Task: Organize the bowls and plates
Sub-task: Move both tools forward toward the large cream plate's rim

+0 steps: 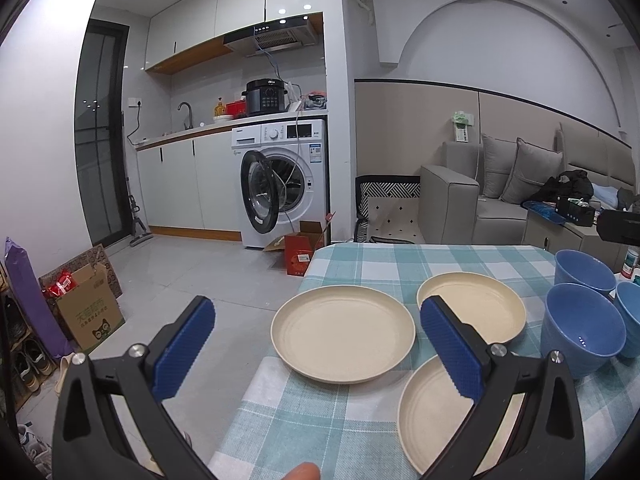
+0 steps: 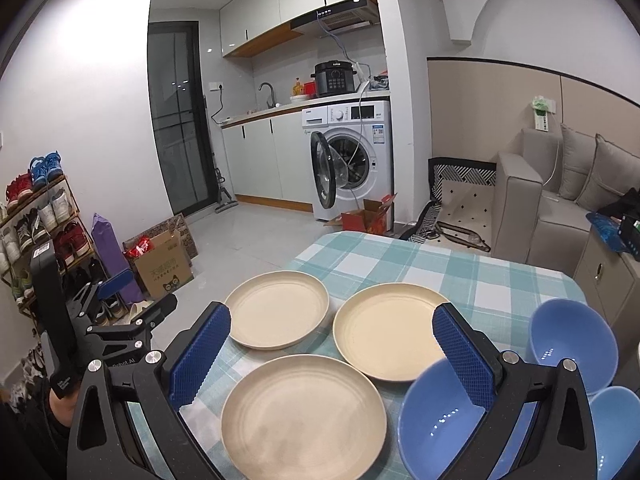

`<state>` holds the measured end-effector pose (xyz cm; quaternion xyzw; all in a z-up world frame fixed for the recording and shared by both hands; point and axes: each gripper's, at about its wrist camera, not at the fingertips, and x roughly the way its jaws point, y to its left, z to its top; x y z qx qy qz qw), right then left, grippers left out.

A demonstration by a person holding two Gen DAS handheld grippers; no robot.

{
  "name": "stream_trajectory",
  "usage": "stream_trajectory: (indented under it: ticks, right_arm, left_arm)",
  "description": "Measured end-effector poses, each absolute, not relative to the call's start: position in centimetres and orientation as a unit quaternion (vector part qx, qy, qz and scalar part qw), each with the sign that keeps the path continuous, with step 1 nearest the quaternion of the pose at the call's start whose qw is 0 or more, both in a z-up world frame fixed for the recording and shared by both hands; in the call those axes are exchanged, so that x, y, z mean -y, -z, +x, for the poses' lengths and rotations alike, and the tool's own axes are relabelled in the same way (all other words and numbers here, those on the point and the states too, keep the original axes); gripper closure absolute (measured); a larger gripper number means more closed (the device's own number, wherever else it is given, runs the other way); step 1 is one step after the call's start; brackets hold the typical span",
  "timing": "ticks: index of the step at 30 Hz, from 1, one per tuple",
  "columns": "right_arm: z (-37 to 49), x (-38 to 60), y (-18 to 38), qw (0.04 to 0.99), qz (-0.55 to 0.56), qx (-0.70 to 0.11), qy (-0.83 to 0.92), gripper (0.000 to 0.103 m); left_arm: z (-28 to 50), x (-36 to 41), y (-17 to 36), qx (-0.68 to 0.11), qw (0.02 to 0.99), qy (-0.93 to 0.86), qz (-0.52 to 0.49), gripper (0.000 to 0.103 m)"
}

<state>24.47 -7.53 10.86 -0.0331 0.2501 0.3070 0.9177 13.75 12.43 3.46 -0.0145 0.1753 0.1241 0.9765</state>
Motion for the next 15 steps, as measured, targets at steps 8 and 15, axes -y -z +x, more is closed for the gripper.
stream_trajectory:
  ticks: [8,15]
  right_arm:
    - [27.2,4.6,-10.8,0.912,-0.039,-0.263,-0.313,0.0]
    - [29.2,2.8,-10.8,0.908,-0.038,-0.275,-0.314,0.0]
  left_arm:
    - [16.0,-13.3,-3.5,-0.183,0.975,-0.123,-0.012,0.0]
    - [17.6,-14.1,-3.6,-0.19,0.974,-0.122,-0.012,0.0]
